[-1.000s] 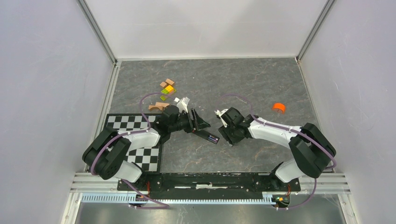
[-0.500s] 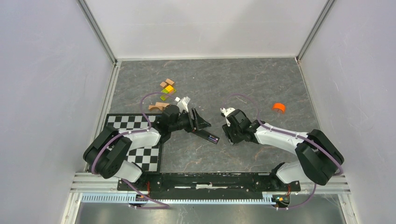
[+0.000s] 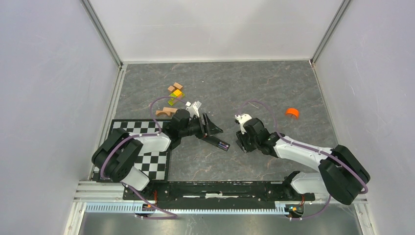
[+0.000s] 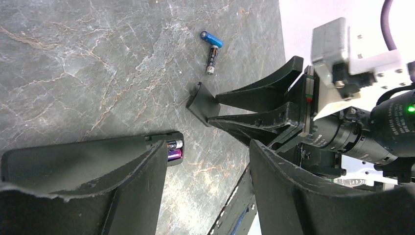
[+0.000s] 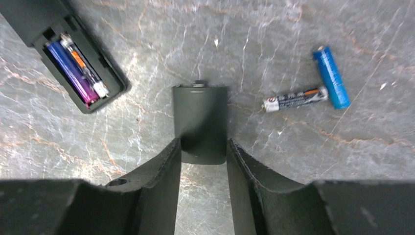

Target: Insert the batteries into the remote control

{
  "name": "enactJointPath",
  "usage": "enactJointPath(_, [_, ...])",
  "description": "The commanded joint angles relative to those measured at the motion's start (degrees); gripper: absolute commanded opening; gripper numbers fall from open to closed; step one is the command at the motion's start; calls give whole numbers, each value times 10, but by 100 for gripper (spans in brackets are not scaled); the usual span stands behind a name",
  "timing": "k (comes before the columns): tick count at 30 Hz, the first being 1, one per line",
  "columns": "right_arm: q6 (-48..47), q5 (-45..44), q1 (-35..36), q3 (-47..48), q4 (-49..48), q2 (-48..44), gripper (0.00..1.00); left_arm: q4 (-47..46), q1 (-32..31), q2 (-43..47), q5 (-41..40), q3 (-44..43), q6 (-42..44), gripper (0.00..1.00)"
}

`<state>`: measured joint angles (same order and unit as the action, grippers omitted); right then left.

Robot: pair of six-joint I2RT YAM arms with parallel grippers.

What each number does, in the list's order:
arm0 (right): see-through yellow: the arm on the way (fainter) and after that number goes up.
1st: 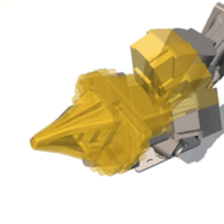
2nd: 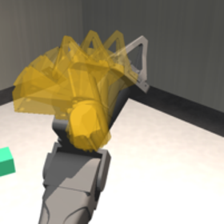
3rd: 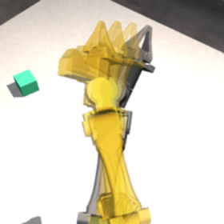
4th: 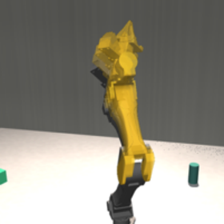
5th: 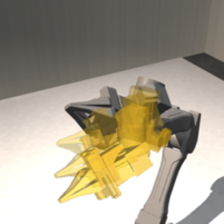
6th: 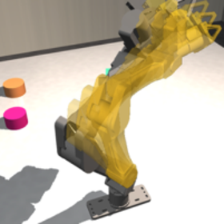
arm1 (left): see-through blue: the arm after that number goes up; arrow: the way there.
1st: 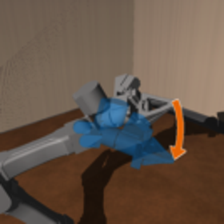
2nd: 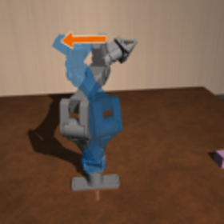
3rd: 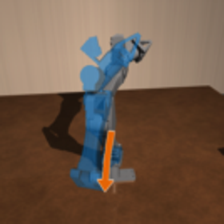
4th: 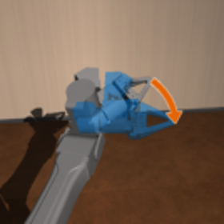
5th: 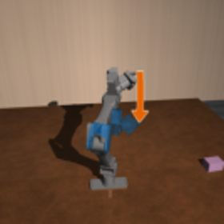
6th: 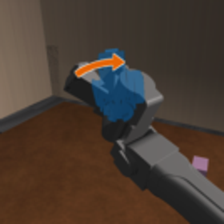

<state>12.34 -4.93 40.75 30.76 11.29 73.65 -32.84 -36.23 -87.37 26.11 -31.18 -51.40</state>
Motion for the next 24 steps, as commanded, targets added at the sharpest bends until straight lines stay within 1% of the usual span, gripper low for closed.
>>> enactJointPath(1, [-21, 17, -2, -4, -22, -21, 43, -31, -3, 0, 7, -17, -14, 68])
enactJointPath(7, [-23, 19, -2, -3, -22, -22, 43, -27, -3, -1, 4, -16, -15, 68])
enactJointPath(12, [-13, -13, -2, 18, 13, -7, 61, -27, -5, -4, 9, -20, -13, 68])
enactJointPath(14, [-13, -18, -2, 29, 30, -2, 65, -27, -5, -6, 10, -25, -12, 68])
enactJointPath(19, [8, -40, -4, 42, 56, -7, 64, -45, -12, -30, 19, -50, -17, 66])
enactJointPath(22, [46, -31, -10, 38, 55, -32, 64, -51, -19, -62, 21, -75, -20, 63])
enactJointPath(24, [90, -24, -19, 29, 53, -56, 64, -53, -26, -89, 26, -96, -24, 62])
